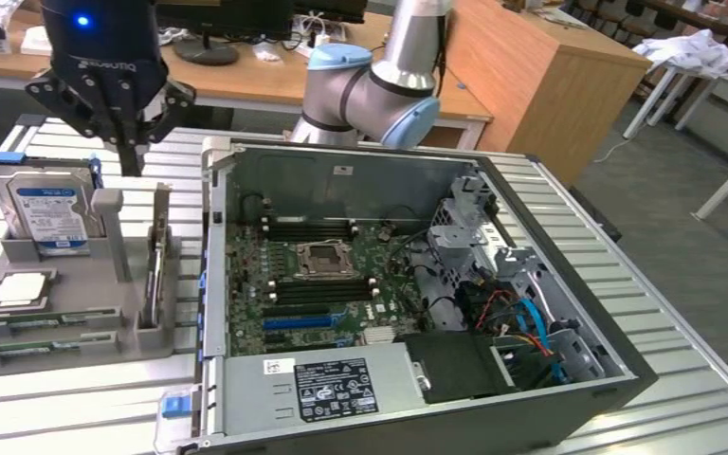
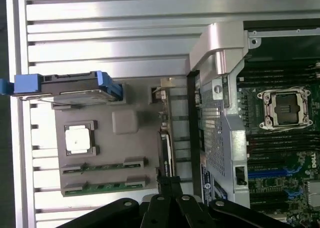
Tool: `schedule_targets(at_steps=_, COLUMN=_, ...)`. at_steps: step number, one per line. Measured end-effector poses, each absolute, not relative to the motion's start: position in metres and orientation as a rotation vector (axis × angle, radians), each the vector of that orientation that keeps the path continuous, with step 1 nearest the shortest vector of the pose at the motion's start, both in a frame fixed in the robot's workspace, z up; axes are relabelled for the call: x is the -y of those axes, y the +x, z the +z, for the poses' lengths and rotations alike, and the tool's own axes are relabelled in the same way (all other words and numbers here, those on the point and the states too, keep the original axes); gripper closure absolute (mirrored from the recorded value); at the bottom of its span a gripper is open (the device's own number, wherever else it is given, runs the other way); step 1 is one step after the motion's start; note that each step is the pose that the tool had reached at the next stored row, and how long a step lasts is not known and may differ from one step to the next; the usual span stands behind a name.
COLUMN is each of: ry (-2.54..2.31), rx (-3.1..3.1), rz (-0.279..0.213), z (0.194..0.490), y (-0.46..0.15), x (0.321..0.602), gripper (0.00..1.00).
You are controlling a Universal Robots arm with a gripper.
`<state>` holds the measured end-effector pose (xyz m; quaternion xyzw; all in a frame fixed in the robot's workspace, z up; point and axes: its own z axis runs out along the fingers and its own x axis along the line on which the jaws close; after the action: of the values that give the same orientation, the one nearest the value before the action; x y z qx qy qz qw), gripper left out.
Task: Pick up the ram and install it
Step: 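Reach for the ram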
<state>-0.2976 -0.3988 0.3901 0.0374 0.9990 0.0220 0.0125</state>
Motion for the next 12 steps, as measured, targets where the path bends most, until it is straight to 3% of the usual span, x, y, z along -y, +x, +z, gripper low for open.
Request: schedule_targets(at_steps=12, ry=0.117, rx=-3.114, rz=0.068, z=0.389, y=-0.330, x=0.399, gripper=0.89)
